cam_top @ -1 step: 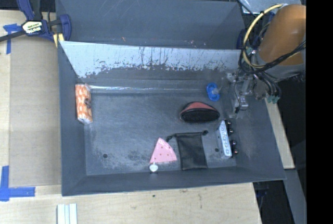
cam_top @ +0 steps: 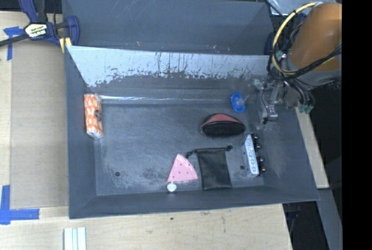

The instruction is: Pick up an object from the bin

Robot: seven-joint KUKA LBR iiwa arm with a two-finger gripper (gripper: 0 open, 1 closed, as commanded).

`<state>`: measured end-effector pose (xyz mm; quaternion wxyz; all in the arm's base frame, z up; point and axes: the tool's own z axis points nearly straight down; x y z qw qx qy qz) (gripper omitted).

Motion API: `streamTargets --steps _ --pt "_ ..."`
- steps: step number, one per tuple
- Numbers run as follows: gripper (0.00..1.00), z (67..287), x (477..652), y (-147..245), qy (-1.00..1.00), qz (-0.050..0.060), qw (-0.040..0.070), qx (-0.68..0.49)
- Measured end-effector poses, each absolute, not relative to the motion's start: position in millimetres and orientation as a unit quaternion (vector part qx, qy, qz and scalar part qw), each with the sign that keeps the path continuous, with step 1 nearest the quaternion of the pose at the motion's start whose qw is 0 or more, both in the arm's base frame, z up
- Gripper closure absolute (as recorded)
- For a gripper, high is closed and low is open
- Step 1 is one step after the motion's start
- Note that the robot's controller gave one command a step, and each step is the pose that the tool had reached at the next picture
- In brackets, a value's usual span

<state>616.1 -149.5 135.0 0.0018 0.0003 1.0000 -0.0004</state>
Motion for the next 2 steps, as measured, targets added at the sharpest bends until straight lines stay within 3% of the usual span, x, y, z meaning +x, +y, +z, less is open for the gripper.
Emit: streamTargets --steps 1,2 --pt "0.00 72 598.5 -93 0.997 0.001 -0.002 0.082" --pt "0.00 87 603.0 -51 0.994 0.001 0.004 0.105"
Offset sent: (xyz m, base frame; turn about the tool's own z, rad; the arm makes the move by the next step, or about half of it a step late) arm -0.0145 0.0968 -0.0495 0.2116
